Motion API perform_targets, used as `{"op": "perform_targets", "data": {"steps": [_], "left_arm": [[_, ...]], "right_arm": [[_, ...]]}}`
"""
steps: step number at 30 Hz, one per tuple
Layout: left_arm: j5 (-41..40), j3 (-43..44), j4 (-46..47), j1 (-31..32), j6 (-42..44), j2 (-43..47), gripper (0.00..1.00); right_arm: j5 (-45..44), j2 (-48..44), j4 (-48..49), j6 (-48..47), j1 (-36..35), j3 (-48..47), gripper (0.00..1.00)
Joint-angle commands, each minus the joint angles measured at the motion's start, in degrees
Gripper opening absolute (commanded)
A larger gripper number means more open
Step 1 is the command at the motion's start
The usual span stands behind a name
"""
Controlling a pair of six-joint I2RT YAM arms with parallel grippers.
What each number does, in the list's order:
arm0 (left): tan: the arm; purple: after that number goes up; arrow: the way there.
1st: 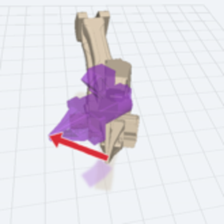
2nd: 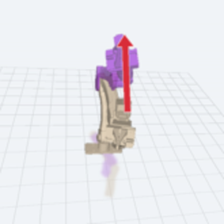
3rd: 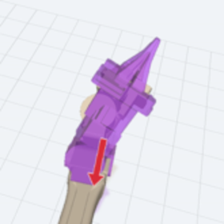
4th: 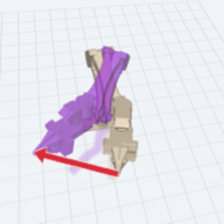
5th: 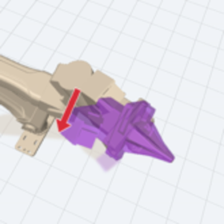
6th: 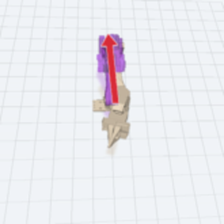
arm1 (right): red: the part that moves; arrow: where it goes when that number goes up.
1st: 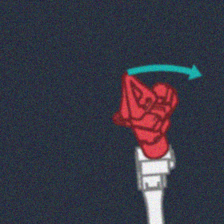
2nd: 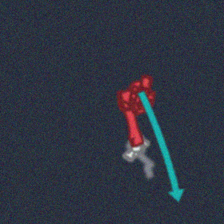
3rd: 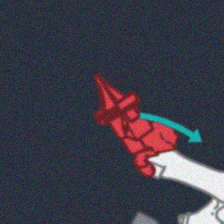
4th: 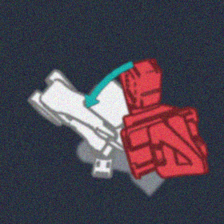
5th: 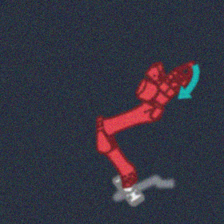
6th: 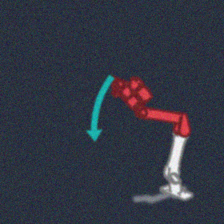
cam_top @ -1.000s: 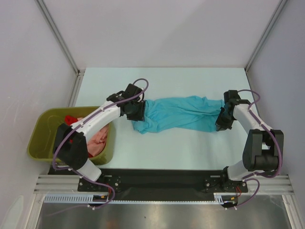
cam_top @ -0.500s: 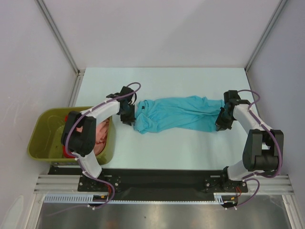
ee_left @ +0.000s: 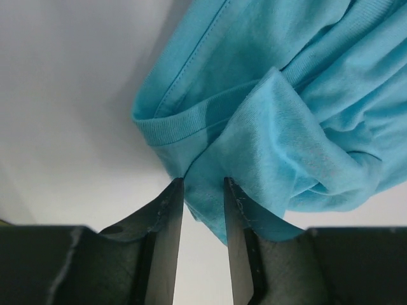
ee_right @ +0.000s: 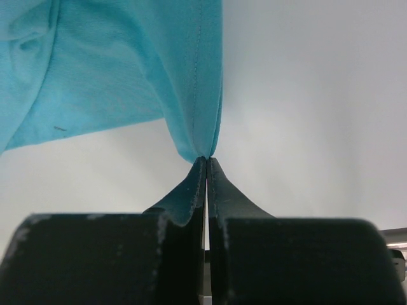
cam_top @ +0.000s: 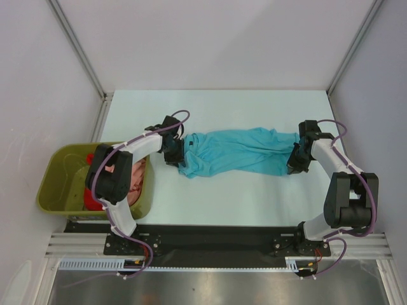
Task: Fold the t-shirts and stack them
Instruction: Flatten the tshirt out
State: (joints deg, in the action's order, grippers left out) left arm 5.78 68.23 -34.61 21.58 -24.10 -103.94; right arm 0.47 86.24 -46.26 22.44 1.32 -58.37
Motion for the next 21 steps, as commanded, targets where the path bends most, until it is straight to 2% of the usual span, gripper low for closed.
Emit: {"op": "perform_targets", "data": {"steps": [1, 6, 10, 13, 16, 17, 21], "left_arm": [[-0.24, -0.20, 0.77, 0.12, -1.04, 0.49, 0.39], [-1.03, -0.81, -0.02, 0.13, -1.48, 0.75, 0.46], [-1.83, -2.66, 0.60, 0.13, -1.39, 2.60, 0.47], [0.19, -4.06, 1.73, 0.04, -2.09, 2.78, 0.42], [0.11, -5.12, 2.79, 0.13, -3.14, 3.30, 0.31], [-1.81, -5.03, 2.71, 0.04, -3.24, 3.48, 0.25], [-5.42, -4.33, 2.53, 0.13, -2.45, 5.50, 0.22]], "right_arm": [[0.94, -0.19, 0.82, 0.15, -0.27, -0.34, 0.00], [0.94, 0.16, 1.00, 0.33, -0.44, -0.25, 0.00], [1.20, 0.42, 1.35, 0.68, -0.53, -0.17, 0.00], [1.11, 0.77, 1.35, 0.77, -0.79, -0.17, 0.00], [1.02, 0.77, 1.35, 0.85, -0.80, -0.17, 0.00], [1.02, 0.78, 1.44, 0.85, -0.88, -0.25, 0.00], [0.85, 0.69, 1.35, 0.77, -0.97, -0.17, 0.00]]}}
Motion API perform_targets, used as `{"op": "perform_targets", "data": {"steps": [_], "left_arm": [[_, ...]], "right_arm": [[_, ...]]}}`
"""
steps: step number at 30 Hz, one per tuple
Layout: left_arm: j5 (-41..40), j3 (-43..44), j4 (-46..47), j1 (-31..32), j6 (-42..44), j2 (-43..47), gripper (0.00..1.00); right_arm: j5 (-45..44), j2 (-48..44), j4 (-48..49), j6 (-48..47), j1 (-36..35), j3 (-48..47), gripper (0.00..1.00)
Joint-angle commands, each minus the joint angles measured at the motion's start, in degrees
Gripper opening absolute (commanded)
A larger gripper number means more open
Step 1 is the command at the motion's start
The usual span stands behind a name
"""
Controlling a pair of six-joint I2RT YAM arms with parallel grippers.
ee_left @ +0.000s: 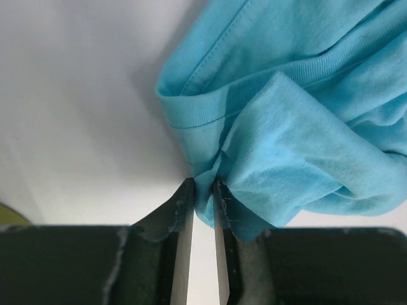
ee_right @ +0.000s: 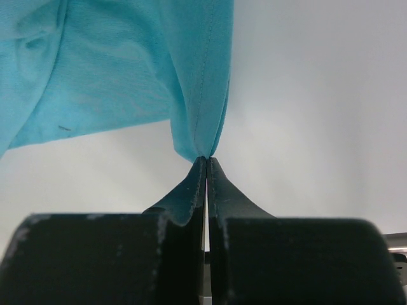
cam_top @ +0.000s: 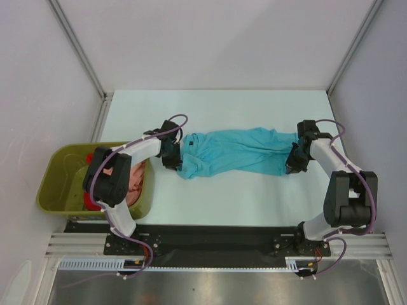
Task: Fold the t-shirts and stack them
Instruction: Flatten the tshirt out
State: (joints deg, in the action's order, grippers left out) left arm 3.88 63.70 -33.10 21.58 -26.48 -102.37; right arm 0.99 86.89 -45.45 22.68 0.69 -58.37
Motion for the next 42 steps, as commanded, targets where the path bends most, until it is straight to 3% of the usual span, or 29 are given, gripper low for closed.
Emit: {"op": "perform_targets", "data": {"steps": [1, 7, 10, 15, 24, 35, 42], "left_arm": [[-3.70, 0.89, 0.59, 0.13, 0.37, 4.45, 0.21], [-7.47, 3.27, -1.87, 0.48, 1.08, 6.04, 0.16], [-7.49, 3.18, -2.05, 0.65, 1.08, 6.92, 0.00], [-6.78, 4.15, -2.84, 1.62, 0.91, 9.11, 0.00], [-4.32, 7.84, -5.39, 4.96, 1.26, 15.44, 0.00], [-1.33, 7.49, -6.54, 5.93, 2.48, 19.84, 0.00], [-0.80, 6.79, -6.62, 5.93, 3.01, 20.63, 0.00]], "right_arm": [[0.24, 0.12, 0.37, 0.44, -0.34, -0.08, 0.00], [-0.47, 0.21, 0.45, 0.70, -0.34, 0.53, 0.00], [-0.64, 0.73, 0.63, 0.79, -0.25, 0.80, 0.00], [-2.66, 0.30, 0.54, 2.19, 0.36, 1.85, 0.05], [0.04, -1.46, 2.20, 4.30, 2.74, 3.79, 0.50], [4.71, -3.22, 13.36, 13.79, 7.31, 12.65, 0.53], [6.38, -5.67, 21.26, 19.42, 9.15, 18.01, 0.47]]}}
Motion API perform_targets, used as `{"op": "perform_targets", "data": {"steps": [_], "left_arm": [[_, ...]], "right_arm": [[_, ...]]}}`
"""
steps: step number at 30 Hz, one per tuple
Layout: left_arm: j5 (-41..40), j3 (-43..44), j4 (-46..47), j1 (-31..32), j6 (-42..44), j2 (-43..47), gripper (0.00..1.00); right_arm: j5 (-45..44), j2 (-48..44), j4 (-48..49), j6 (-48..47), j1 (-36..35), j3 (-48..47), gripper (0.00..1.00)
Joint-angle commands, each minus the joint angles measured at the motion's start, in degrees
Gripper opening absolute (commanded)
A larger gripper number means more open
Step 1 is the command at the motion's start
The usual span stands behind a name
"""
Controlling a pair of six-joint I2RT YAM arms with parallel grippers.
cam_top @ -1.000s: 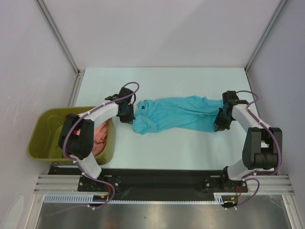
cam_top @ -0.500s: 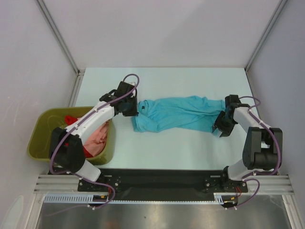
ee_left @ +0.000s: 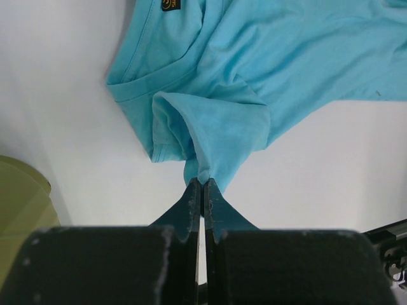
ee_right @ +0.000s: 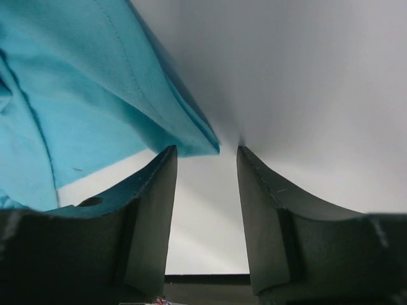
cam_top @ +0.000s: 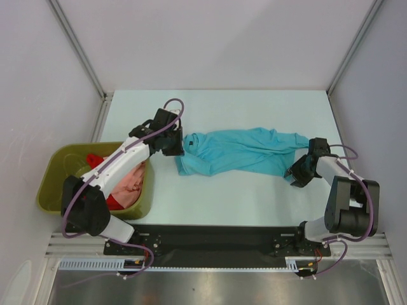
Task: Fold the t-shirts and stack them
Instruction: Flatten the tshirt out
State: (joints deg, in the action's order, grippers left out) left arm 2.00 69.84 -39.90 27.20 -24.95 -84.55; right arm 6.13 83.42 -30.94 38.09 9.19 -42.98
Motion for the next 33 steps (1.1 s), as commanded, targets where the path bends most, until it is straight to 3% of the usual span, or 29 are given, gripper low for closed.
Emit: {"op": "perform_targets", "data": {"steps": [1, 10, 20, 23, 26, 29, 30, 33], "left_arm": [[1.16, 0.73, 0.00, 0.31, 1.57, 2.90, 0.00], [2.30, 0.55, 0.26, 0.31, 2.10, 3.08, 0.00], [1.78, 0.29, 0.17, 0.31, 2.45, 3.96, 0.00], [1.69, 0.29, 0.09, 0.31, 2.45, 4.40, 0.00], [1.69, 0.73, 0.00, 0.22, 2.45, 4.40, 0.00], [2.22, 1.35, -0.36, 0.31, 2.36, 4.57, 0.00], [2.48, 1.35, -0.18, 0.22, 2.36, 4.75, 0.00], [2.48, 1.61, -0.35, 0.31, 2.01, 5.19, 0.00]], "right_arm": [[1.25, -3.08, 6.94, 4.62, 0.65, 2.81, 0.47], [-0.68, -1.86, 5.36, 6.12, 1.27, 3.25, 0.51], [-3.05, 3.58, 4.92, 10.07, 0.83, 1.32, 0.44], [-3.49, 5.08, 4.92, 11.22, 0.65, 1.06, 0.36], [-3.41, 6.05, 5.10, 11.31, 0.65, 0.97, 0.19], [-3.05, 5.53, 4.66, 11.57, 0.57, 1.06, 0.09], [-3.14, 4.92, 4.49, 11.40, 0.48, 1.06, 0.00], [-3.49, 4.39, 2.13, 8.59, 0.13, -0.17, 0.00]]}}
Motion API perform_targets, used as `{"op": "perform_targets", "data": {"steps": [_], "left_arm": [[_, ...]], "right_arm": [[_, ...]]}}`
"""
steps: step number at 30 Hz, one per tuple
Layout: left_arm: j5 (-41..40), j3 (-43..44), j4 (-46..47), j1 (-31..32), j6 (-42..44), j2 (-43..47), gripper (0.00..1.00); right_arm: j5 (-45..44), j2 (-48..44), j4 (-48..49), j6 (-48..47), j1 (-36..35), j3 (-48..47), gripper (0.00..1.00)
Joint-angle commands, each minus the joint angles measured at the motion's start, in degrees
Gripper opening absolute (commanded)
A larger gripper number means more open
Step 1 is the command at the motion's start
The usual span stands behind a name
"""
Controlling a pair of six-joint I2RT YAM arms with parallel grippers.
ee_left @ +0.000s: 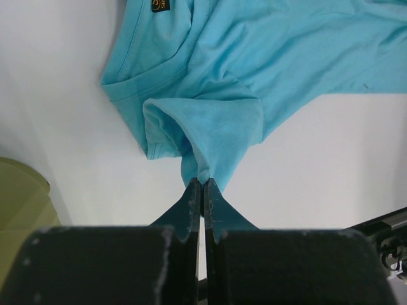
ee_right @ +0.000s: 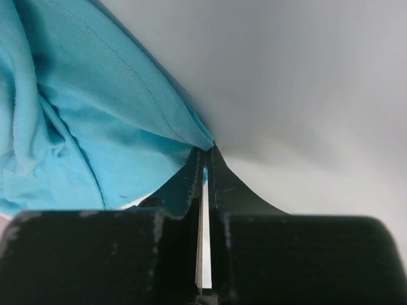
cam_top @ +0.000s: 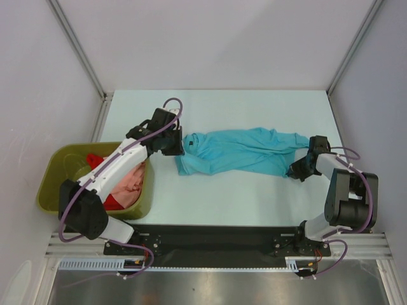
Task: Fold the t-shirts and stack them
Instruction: Flatten the tshirt out
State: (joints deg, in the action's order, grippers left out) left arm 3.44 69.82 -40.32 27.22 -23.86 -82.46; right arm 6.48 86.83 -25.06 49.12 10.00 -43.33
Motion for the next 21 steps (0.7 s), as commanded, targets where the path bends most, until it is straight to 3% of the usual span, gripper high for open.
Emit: {"op": "perform_targets", "data": {"steps": [1, 6, 12, 15, 21], "left_arm": [[0.95, 1.89, -0.11, 0.20, 0.83, 3.18, 0.01], [0.69, 5.05, -1.08, 0.11, -1.71, 6.51, 0.00], [-5.35, 14.71, -3.36, -0.33, -4.00, 9.85, 0.00], [-7.05, 21.83, -4.94, -1.29, -4.18, 9.95, 0.00], [-9.59, 47.56, -8.99, -2.88, -0.23, 4.07, 0.00]], "right_arm": [[-4.97, 0.28, -4.99, -3.76, -1.03, -0.69, 0.00], [-9.38, -7.62, -16.48, -9.30, -3.58, -8.78, 0.00], [-10.78, -19.67, -26.16, -13.96, -3.67, -18.07, 0.00], [-10.87, -21.87, -29.16, -15.72, -3.32, -26.67, 0.00], [-11.58, -21.35, -33.04, -17.92, -3.23, -44.10, 0.00]]}}
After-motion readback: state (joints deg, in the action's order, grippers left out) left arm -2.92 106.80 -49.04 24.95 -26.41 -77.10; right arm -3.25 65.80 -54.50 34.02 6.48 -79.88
